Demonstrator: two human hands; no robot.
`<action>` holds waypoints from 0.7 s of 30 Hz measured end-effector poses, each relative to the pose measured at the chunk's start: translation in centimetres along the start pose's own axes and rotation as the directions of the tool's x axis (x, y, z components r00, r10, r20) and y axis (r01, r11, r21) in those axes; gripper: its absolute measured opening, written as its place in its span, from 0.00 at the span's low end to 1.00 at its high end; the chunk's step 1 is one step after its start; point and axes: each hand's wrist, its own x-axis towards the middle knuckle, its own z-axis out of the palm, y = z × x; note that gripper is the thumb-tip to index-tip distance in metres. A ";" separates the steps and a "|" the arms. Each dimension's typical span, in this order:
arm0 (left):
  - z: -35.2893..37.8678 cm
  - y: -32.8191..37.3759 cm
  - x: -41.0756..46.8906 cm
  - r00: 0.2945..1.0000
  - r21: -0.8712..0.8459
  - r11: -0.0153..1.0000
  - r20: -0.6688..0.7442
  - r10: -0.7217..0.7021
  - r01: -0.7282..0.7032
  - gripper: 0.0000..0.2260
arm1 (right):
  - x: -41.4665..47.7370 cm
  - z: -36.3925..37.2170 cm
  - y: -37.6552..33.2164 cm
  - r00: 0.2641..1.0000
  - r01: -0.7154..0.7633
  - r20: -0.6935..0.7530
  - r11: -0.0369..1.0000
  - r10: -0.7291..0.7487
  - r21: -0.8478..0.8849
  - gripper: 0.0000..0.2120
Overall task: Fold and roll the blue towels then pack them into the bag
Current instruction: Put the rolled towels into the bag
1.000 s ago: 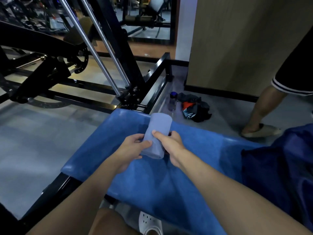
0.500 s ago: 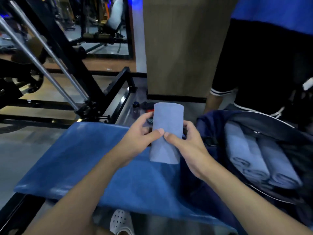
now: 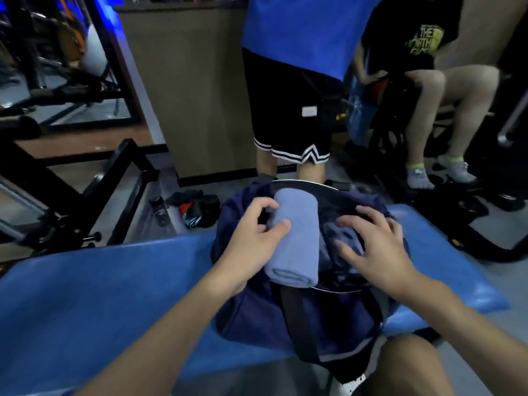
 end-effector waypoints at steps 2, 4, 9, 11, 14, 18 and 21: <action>1.8 -0.3 0.5 0.999 0.040 0.999 0.040 -0.027 0.026 0.09 | 0.1 0.1 1.8 0.998 0.048 0.056 0.977 -0.037 -0.210 0.27; 3.2 -0.4 1.3 0.997 0.080 0.996 0.049 -0.054 0.049 0.06 | 0.6 0.4 3.2 0.992 0.101 0.111 0.927 -0.064 -0.361 0.35; 5.6 -0.3 4.1 0.989 0.199 0.971 0.033 -0.144 0.135 0.07 | 2.2 0.7 5.0 0.984 0.112 0.176 0.862 -0.027 -0.494 0.53; 6.1 -0.2 5.0 0.981 0.238 0.954 0.026 -0.194 0.182 0.08 | 2.5 0.7 5.6 0.983 0.118 0.179 0.858 -0.031 -0.500 0.57; 6.9 0.2 6.2 0.965 0.268 0.932 0.028 -0.260 0.243 0.09 | 2.7 0.5 6.2 0.985 0.128 0.163 0.851 -0.050 -0.510 0.61; 8.3 0.7 7.8 0.961 0.281 0.924 0.021 -0.276 0.259 0.10 | 2.9 0.3 7.0 0.984 0.143 0.169 0.847 -0.064 -0.512 0.66; 8.7 0.4 8.8 0.968 0.258 0.934 -0.016 -0.251 0.247 0.10 | 3.0 0.2 7.0 0.987 0.134 0.150 0.854 -0.066 -0.503 0.67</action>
